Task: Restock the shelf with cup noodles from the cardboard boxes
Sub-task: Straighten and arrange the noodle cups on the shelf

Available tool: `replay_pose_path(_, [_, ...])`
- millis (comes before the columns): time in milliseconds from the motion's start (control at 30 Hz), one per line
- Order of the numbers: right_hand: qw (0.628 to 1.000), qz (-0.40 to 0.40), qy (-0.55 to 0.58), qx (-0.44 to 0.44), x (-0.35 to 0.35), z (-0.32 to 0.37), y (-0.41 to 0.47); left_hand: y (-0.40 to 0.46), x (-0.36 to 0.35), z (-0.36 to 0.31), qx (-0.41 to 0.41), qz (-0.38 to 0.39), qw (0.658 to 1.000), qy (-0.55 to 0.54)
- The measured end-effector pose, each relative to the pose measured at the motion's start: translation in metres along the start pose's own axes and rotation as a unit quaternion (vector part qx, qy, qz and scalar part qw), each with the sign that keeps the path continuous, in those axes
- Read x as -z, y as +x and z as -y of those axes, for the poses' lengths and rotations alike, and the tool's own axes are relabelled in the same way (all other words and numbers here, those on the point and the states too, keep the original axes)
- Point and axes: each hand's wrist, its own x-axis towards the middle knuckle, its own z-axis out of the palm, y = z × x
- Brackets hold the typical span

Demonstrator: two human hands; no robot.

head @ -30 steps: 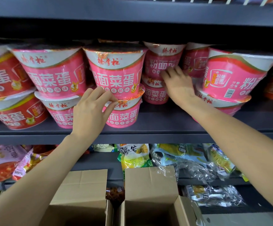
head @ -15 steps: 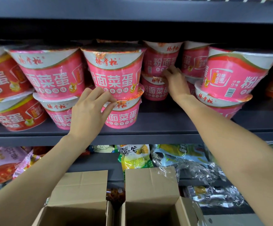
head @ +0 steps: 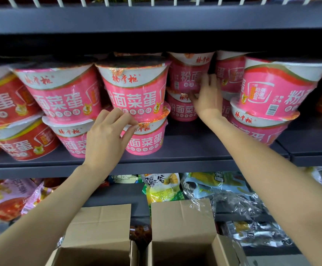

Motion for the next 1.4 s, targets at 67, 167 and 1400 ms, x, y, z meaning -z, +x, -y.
replay_pose_path(67, [0.998, -0.047, 0.028, -0.03, 0.004, 0.011, 0.002, 0.0, 0.0, 0.0, -0.001, -0.001, 1.0, 0.001])
replay_pose_path(167, [0.998, -0.049, 0.029, -0.034, 0.002, 0.02, 0.011, 0.0, -0.001, 0.001, -0.006, -0.001, 1.0, -0.002])
replay_pose_path(1400, [0.966, -0.104, 0.098, -0.215, -0.04, 0.033, 0.013, -0.003, -0.004, 0.005, -0.011, -0.012, 1.0, -0.006])
